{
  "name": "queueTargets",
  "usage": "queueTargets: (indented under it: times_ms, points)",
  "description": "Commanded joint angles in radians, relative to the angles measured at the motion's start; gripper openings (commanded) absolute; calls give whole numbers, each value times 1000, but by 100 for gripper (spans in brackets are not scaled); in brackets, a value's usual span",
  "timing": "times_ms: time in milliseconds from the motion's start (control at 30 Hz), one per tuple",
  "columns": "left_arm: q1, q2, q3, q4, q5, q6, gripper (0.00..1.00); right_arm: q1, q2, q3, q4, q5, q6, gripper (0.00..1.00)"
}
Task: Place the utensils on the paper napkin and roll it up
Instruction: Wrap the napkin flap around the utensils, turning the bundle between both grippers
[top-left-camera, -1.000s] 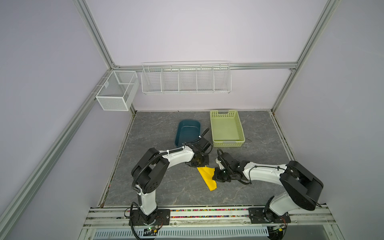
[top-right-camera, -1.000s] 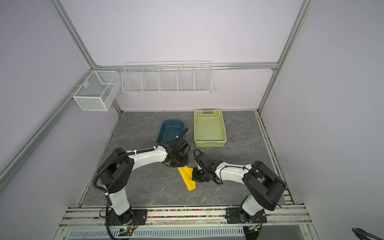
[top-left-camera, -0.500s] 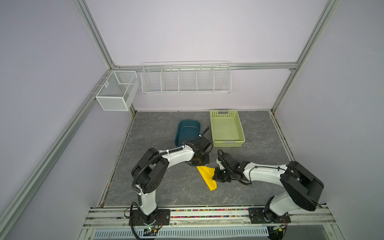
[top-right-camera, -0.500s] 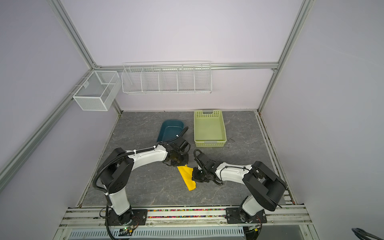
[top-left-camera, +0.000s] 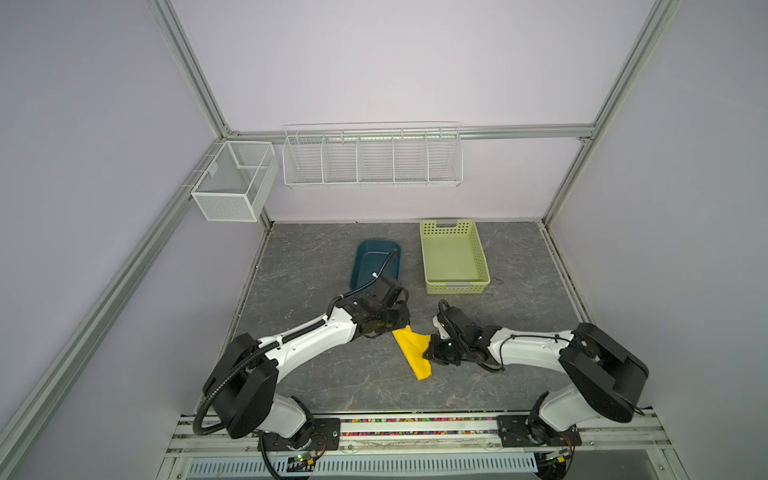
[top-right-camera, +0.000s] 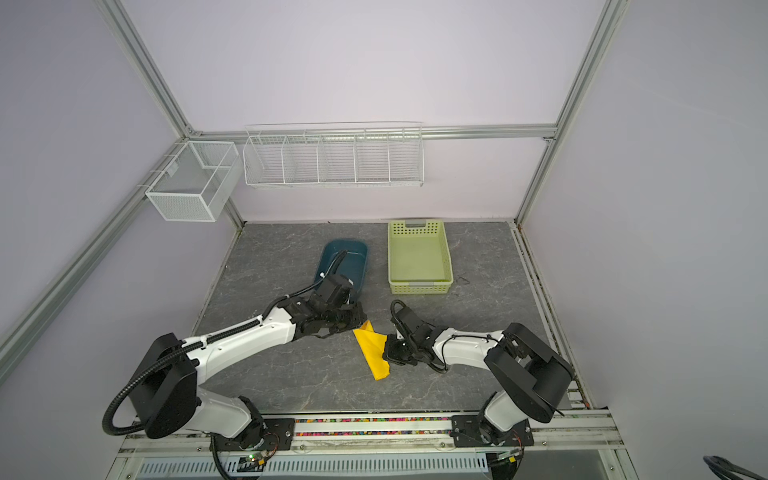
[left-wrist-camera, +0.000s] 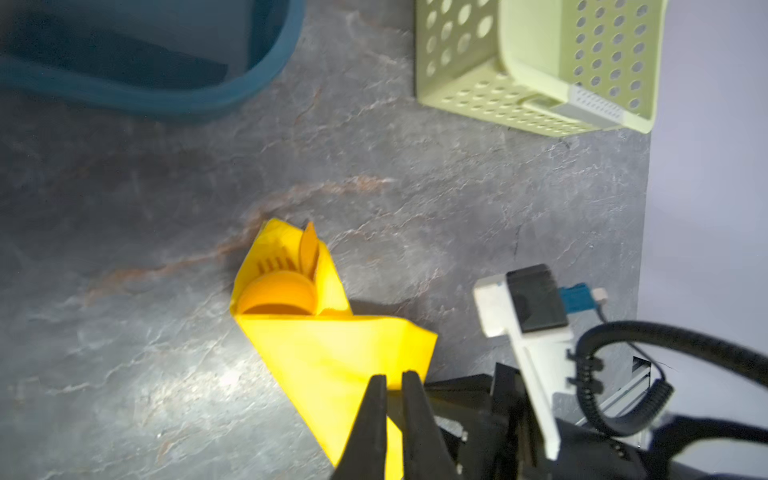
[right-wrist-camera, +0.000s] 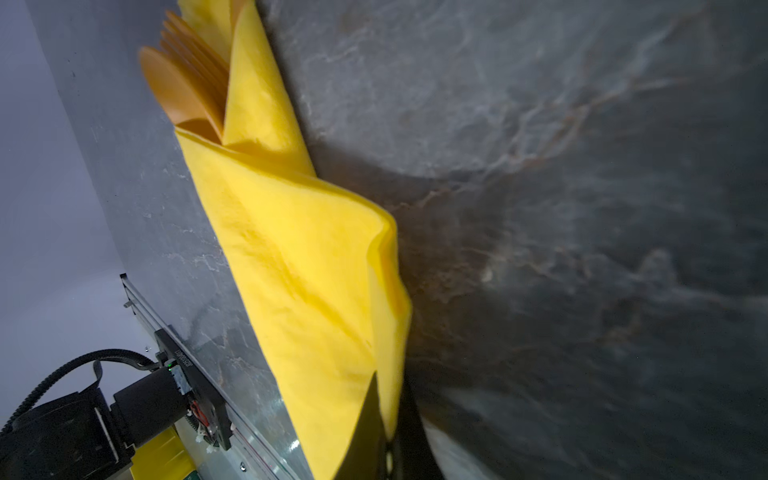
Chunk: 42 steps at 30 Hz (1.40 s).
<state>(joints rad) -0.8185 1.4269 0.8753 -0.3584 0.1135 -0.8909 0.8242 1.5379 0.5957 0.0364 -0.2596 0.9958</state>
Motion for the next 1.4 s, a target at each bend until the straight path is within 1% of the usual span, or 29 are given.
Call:
queueTargets:
  times_ms: [0, 100, 167, 267, 533, 833, 1000, 1133, 1367]
  points:
    - [-1, -38, -107, 103, 26, -116, 14, -13, 57, -68, -61, 39, 49, 7]
    - [-1, -43, -199, 205, 58, -181, 17, -22, 77, -79, -44, 35, 62, 7]
    - [0, -49, -265, 298, 82, -241, 22, -27, 90, -89, -21, 28, 70, 7]
    - [-1, -44, -326, 380, 96, -279, 28, -34, 101, -112, 25, 15, 88, 6]
    - [-2, 45, -437, 624, 161, -379, 33, -39, 101, -121, 36, 11, 91, 7]
    - [-2, 127, -513, 767, 173, -447, 39, -41, 102, -112, 31, 11, 85, 7]
    - [-2, 135, -510, 790, 174, -430, 41, -41, 108, -111, 34, 5, 83, 7]
    - [-2, 126, -461, 702, 158, -352, 42, -40, 112, -108, 39, -1, 80, 7]
    - [-1, 124, -446, 733, 147, -283, 42, -40, 119, -108, 48, -6, 80, 7]
